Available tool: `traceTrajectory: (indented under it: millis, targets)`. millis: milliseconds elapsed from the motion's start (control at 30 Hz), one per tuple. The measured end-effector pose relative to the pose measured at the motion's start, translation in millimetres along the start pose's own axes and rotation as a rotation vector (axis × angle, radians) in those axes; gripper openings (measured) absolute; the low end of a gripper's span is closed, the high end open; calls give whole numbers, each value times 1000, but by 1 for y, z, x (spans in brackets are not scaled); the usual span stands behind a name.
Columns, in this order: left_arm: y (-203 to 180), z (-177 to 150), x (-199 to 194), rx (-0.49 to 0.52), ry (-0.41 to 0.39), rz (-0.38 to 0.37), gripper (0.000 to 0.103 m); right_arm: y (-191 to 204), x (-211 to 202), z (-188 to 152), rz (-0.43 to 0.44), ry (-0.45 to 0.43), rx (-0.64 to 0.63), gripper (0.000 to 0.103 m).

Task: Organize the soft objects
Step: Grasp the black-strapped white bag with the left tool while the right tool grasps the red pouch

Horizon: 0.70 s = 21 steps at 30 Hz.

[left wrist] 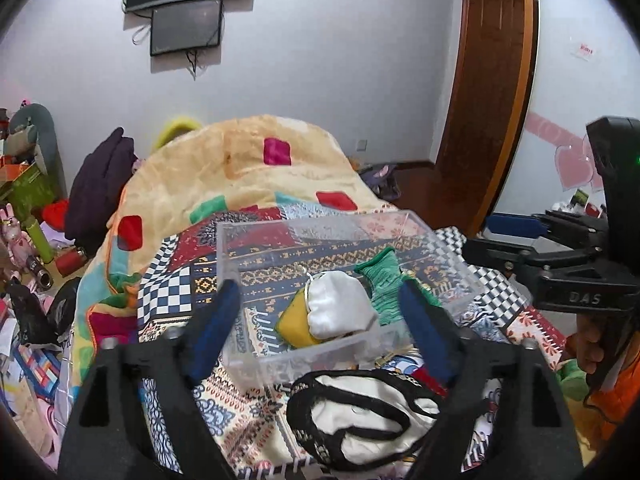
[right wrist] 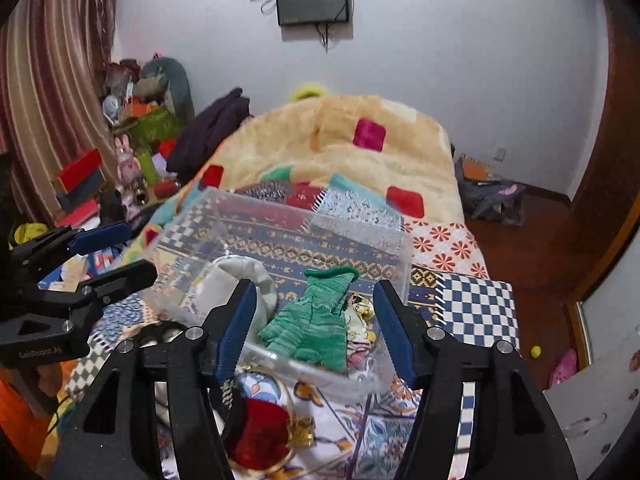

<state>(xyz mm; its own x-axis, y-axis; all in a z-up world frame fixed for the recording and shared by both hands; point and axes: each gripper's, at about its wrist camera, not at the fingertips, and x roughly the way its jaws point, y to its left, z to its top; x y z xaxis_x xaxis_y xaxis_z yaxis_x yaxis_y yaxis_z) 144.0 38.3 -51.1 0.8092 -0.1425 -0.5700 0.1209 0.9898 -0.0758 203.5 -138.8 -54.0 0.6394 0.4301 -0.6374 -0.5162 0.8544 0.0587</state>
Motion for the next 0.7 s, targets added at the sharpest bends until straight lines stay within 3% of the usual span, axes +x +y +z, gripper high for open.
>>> traceTrajectory:
  millis: [100, 267, 700]
  targets:
    - [-4, -7, -14, 8, -15, -3, 86, 4, -15, -7, -17, -39, -8, 75]
    - [-8, -24, -25, 18, -2, 2, 87, 7, -25, -25, -21, -37, -16, 76]
    - [-6, -76, 16, -40, 162, -13, 87, -8, 21, -83, 48, 154, 68, 76]
